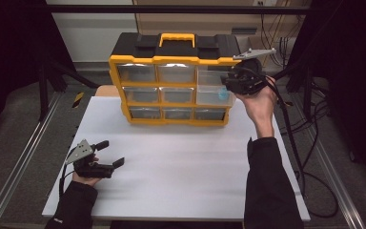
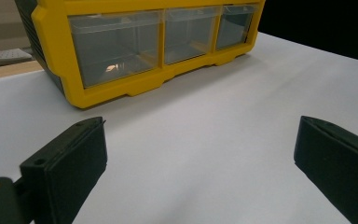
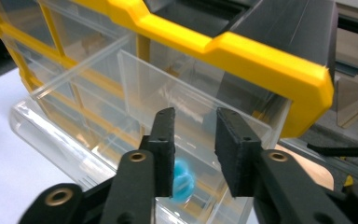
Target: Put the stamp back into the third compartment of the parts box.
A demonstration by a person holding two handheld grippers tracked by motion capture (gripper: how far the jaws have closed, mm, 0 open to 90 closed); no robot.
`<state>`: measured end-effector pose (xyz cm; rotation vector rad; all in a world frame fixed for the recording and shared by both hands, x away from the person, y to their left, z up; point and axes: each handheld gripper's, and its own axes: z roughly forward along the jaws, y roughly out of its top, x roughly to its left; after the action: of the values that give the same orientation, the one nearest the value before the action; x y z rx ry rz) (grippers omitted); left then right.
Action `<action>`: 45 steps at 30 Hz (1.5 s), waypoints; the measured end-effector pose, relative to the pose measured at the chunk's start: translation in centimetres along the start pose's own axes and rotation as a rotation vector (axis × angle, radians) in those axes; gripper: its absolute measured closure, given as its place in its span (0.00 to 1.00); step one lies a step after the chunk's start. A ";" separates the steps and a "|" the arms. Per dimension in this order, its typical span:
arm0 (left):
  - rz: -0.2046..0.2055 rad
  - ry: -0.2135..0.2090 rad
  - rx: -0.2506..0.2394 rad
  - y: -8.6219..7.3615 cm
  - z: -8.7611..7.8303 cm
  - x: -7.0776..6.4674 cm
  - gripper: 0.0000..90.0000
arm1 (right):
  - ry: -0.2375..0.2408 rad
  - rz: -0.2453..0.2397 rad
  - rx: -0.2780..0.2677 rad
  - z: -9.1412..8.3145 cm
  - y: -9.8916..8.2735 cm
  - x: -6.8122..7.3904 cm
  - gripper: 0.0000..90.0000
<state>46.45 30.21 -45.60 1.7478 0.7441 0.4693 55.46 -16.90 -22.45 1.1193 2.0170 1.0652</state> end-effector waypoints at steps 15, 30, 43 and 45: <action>-0.001 0.000 -0.001 0.0 0.0 0.0 0.03 | 0.006 0.016 -0.216 -2.3 0.1 0.5 0.18; 0.001 -0.002 0.000 0.0 0.0 -0.1 0.02 | 0.022 0.019 -0.285 -4.4 -0.7 1.7 0.02; -0.003 -0.003 -0.004 0.1 0.0 -0.1 0.02 | 0.070 0.006 -0.290 -5.1 -2.2 2.9 0.01; -0.002 -0.003 -0.002 0.0 0.0 -0.1 0.02 | 0.077 0.006 -0.289 -5.1 -2.5 3.0 0.01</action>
<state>46.42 30.15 -45.56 1.7450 0.7428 0.4659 49.03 -16.92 -22.32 0.9455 1.8427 1.3705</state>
